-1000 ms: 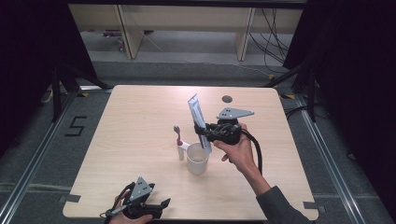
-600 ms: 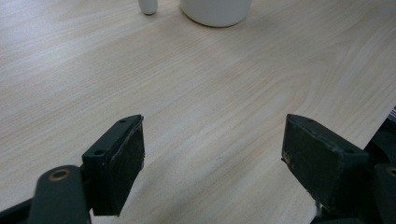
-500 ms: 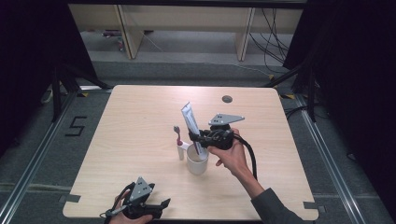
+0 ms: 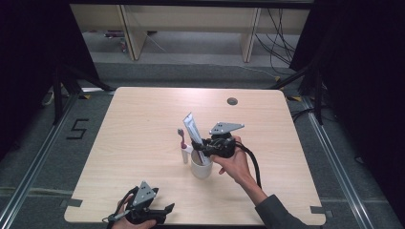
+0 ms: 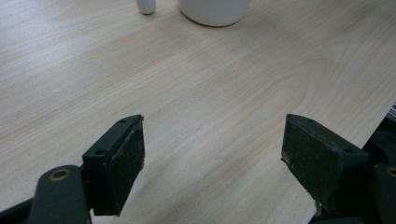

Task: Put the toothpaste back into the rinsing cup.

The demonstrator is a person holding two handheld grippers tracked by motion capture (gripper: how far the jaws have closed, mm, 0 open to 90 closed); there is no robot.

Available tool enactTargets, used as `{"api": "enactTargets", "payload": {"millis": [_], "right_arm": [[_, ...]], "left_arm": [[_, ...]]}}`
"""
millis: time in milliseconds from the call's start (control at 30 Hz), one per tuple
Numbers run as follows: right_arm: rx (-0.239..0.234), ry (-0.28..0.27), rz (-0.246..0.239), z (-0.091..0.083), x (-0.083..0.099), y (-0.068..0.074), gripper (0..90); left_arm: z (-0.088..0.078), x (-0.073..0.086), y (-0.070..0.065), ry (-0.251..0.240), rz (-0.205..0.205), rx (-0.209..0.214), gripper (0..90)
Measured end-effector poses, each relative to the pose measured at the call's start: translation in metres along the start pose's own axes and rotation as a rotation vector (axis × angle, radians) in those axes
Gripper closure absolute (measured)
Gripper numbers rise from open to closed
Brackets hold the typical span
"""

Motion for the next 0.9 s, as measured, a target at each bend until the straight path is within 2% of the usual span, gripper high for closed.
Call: {"api": "enactTargets", "payload": {"millis": [33, 133, 167, 200, 233, 267, 300, 333, 367, 433, 467, 500, 533, 567, 600, 633, 667, 700, 767, 833, 867, 900], "right_arm": [[-0.007, 0.012, 0.024, 0.001, 0.002, 0.002, 75.2], [-0.013, 0.013, -0.005, 0.004, 0.005, 0.003, 75.2], [-0.002, 0.020, -0.019, 0.003, 0.006, 0.001, 75.2], [0.004, 0.019, 0.000, 0.004, 0.007, 0.002, 75.2], [-0.010, 0.028, -0.012, 0.004, 0.008, 0.003, 75.2], [0.008, 0.033, -0.024, 0.004, 0.009, 0.001, 75.1], [-0.004, 0.035, 0.008, 0.005, 0.011, 0.005, 75.1], [-0.011, 0.038, -0.006, 0.005, 0.011, 0.005, 75.1], [0.010, 0.032, -0.042, 0.005, 0.010, 0.001, 75.1], [0.004, 0.041, -0.023, 0.006, 0.012, 0.003, 75.1], [-0.006, 0.052, -0.013, 0.006, 0.014, 0.005, 75.1], [0.001, 0.058, -0.034, 0.005, 0.014, 0.003, 75.1], [0.001, 0.062, -0.035, 0.006, 0.015, 0.003, 75.1], [0.013, 0.063, -0.009, 0.005, 0.017, 0.004, 75.1], [0.004, 0.055, -0.031, 0.007, 0.016, 0.003, 75.1], [0.009, 0.068, -0.042, 0.006, 0.018, 0.002, 75.1], [0.002, 0.073, -0.034, 0.006, 0.019, 0.003, 75.1], [0.018, 0.071, -0.026, 0.006, 0.020, 0.002, 75.1], [0.006, 0.077, -0.036, 0.006, 0.022, 0.002, 75.1], [0.012, 0.086, -0.025, 0.006, 0.024, 0.003, 75.1], [0.018, 0.077, -0.050, 0.007, 0.023, 0.002, 75.0], [0.014, 0.086, -0.046, 0.006, 0.024, 0.002, 75.0]], "left_arm": [[-0.001, 0.001, 0.000, 0.008, 0.005, 0.002, 21.1], [-0.001, 0.001, -0.001, 0.008, 0.006, 0.004, 21.2], [0.000, 0.000, -0.001, 0.007, 0.005, 0.004, 21.1], [-0.001, 0.001, -0.001, 0.012, 0.005, 0.003, 21.2], [0.000, 0.001, -0.001, 0.010, 0.006, 0.004, 21.2], [-0.001, 0.001, -0.001, 0.013, 0.012, 0.006, 21.2], [-0.001, 0.001, -0.001, 0.007, 0.006, 0.005, 21.3], [0.000, 0.000, -0.001, 0.004, 0.005, 0.003, 21.3], [0.000, 0.001, -0.001, 0.009, 0.006, 0.004, 21.3], [-0.001, 0.002, -0.001, 0.019, 0.016, 0.006, 21.3], [-0.001, 0.001, -0.001, 0.007, 0.006, 0.006, 21.3], [0.000, 0.000, 0.000, 0.006, 0.004, 0.002, 21.3], [0.000, 0.000, 0.000, 0.004, 0.003, 0.001, 21.3], [0.000, 0.001, -0.001, 0.009, 0.006, 0.004, 21.3], [-0.001, 0.002, -0.001, 0.019, 0.016, 0.007, 21.3], [-0.002, 0.002, 0.000, 0.021, 0.019, 0.007, 21.3], [-0.001, 0.000, -0.001, 0.007, 0.005, 0.005, 21.3], [0.000, 0.000, -0.001, 0.003, 0.002, 0.002, 21.3], [-0.001, 0.002, 0.000, 0.017, 0.015, 0.004, 21.3], [-0.001, 0.002, 0.000, 0.019, 0.018, 0.006, 21.3], [-0.001, 0.002, 0.000, 0.021, 0.017, 0.004, 21.3], [-0.001, 0.002, 0.000, 0.023, 0.015, 0.000, 21.3]]}}
Point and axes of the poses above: each handheld gripper's, and its own axes: z roughly forward along the jaws, x roughly out of its underside, y roughly to its left, the point moved 10 cm from there along z, roughly forward along the jaws, and after that the axes turned 1 degree about -x, right-handed, at the moved point
